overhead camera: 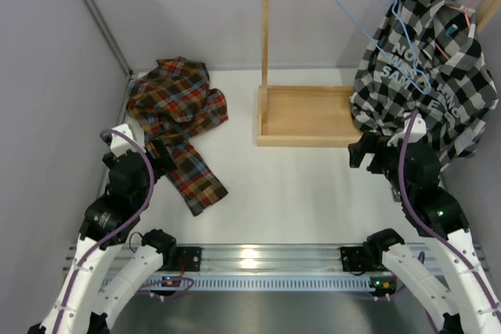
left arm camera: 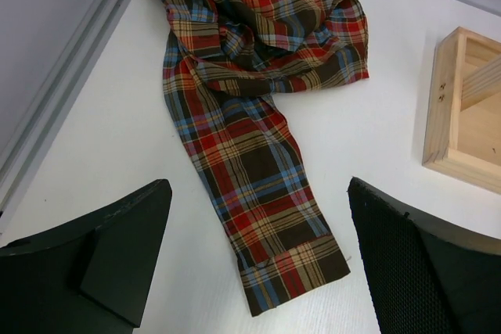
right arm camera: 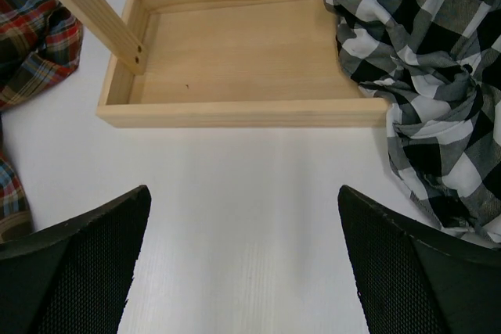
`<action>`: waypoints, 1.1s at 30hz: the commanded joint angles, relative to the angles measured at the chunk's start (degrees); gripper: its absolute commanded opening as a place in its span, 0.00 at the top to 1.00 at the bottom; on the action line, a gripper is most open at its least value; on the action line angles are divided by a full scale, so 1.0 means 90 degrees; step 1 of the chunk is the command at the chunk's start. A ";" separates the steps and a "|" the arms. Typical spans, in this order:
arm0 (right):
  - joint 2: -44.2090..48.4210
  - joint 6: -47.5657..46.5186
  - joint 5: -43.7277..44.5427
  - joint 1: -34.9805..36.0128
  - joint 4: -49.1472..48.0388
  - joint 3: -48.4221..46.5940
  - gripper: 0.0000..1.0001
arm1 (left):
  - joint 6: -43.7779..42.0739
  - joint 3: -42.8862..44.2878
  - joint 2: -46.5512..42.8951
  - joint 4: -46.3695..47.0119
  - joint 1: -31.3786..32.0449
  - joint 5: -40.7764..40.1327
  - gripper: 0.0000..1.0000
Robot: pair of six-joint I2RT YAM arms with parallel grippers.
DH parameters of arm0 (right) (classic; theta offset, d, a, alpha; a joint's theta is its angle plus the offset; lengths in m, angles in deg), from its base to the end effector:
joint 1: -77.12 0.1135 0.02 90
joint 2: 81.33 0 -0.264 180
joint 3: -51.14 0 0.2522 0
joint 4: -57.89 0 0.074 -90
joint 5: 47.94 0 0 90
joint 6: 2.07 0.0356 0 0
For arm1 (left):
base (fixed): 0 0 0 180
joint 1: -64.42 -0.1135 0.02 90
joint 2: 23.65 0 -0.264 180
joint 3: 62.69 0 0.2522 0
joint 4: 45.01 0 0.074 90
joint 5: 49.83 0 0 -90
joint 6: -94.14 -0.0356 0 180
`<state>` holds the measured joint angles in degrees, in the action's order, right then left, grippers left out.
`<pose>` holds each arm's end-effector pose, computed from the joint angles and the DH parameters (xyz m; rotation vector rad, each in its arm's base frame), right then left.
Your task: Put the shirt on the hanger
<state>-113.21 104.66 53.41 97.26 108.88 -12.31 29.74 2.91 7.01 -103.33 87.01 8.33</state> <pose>0.1089 0.0325 0.3488 0.0773 1.9089 0.2469 0.0952 -0.0193 0.3512 -0.4020 1.8720 -0.0148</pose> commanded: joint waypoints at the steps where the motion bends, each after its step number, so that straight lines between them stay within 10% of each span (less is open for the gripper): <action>1: 0.0134 -0.0004 -0.0060 0.0077 -0.0504 -0.0016 0.01 | 0.0007 0.0002 0.0100 0.0283 0.0000 -0.0086 0.02; 14: -0.0120 0.0074 -0.1222 0.0077 -0.1021 0.0316 0.01 | 0.1568 0.0754 0.1855 0.0740 -0.0010 0.0111 0.02; 18: -0.0198 0.0104 -0.1622 0.0077 -0.1090 0.0229 0.00 | 0.1842 0.1232 0.3308 0.1209 -0.0876 0.0166 0.02; 22: -0.0140 0.0152 -0.1895 0.0077 -0.1110 0.0228 0.00 | 0.2038 0.1290 0.4764 0.2487 -0.3111 0.2431 0.02; 33: -0.0139 0.0202 -0.2355 0.0077 -0.1178 0.0511 0.00 | 0.0983 0.4737 0.9796 0.3016 -0.3233 0.2307 0.02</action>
<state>-113.77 106.10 34.33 97.26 102.02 -8.83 40.98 40.33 92.18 -79.77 57.59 27.00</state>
